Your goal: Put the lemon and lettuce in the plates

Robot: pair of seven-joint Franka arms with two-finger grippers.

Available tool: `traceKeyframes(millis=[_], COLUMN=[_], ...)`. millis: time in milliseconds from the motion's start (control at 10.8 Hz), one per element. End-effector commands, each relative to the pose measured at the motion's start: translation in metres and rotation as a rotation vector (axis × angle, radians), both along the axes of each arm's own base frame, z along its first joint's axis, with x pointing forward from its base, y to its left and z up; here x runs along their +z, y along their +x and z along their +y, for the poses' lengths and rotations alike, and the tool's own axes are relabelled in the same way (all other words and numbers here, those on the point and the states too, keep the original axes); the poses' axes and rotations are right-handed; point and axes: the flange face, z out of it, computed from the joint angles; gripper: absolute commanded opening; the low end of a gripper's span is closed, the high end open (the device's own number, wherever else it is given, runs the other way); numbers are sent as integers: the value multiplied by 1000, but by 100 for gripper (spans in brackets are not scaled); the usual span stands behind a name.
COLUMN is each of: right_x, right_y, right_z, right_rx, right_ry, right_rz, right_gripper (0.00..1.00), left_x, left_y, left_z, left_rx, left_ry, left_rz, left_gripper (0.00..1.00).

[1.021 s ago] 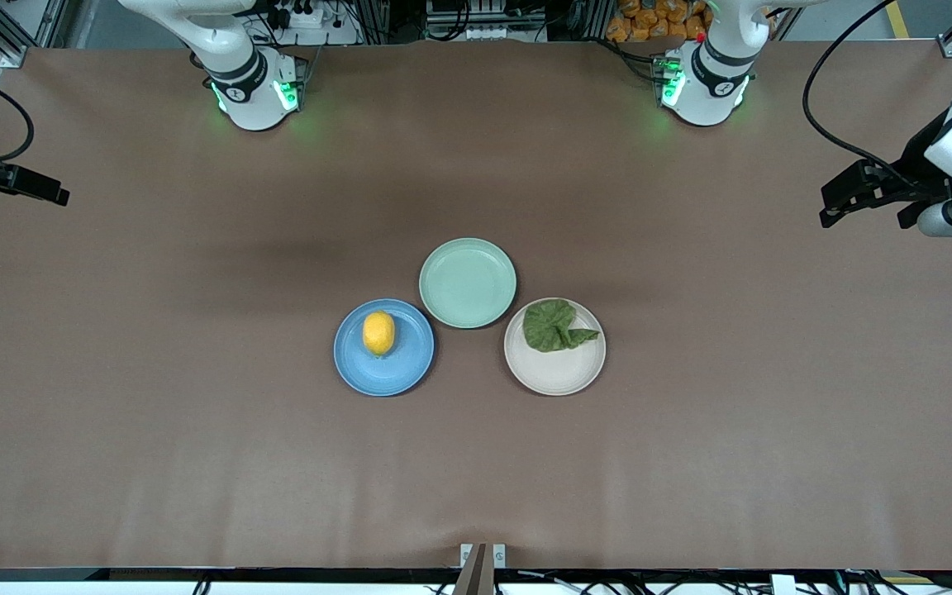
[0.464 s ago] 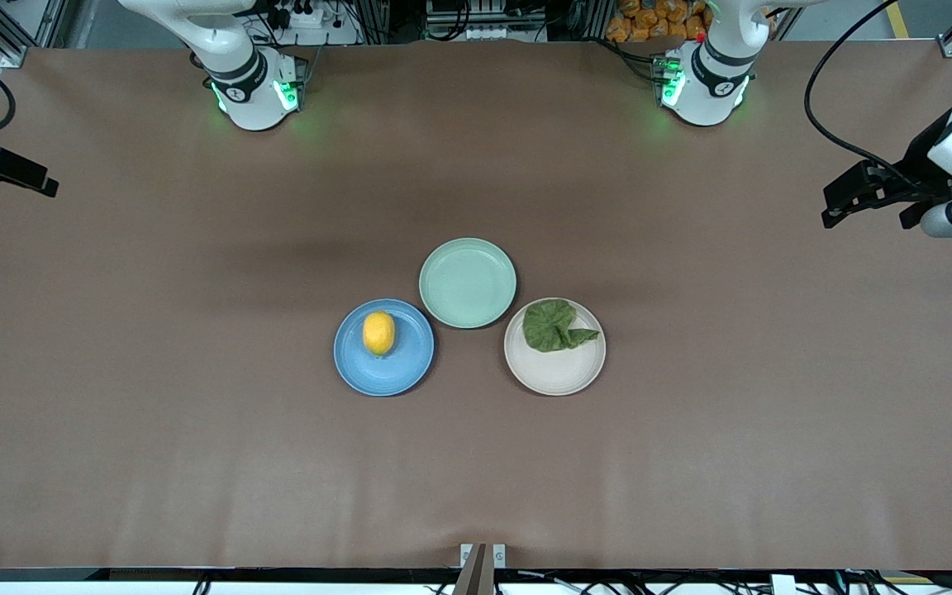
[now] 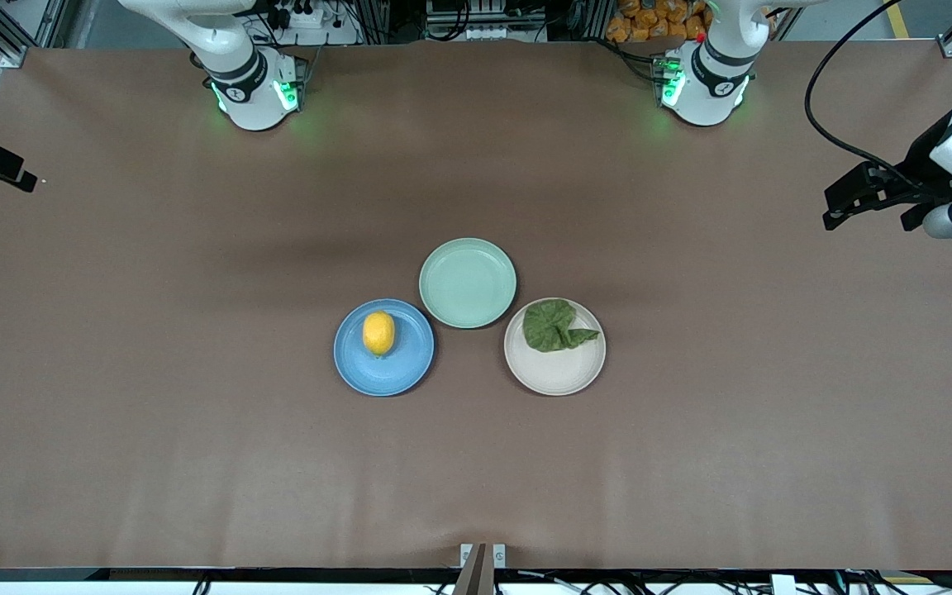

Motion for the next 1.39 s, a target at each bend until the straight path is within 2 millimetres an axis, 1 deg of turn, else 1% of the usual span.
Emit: traceKeyframes(millis=[0,93,371,557,835,1299], right_x=[8,7,-3,-11,-12,-15], right_y=[7,12,22,27,26,24], right_z=[3,9,16,16,24,25], right_rx=[9,19,32,33,44,40], right_ry=[4,4,1,-1,2,-2], right_rz=[-70,-93,-142,-147,-136,-105], right_gripper=[100,100,100,100,100,100], left_x=[4,4,5,5,5,5], left_y=[2,2,2,2,2,2], left_z=[1,1,1,1,2,2], left_rx=[-8,-9,-9,-9,-10,-12], left_ry=[-6,-5,-5,-5,-3,-3], left_rz=[-10,-10,-12,-12,-12,-12], left_gripper=[100,100,100,100,100,100])
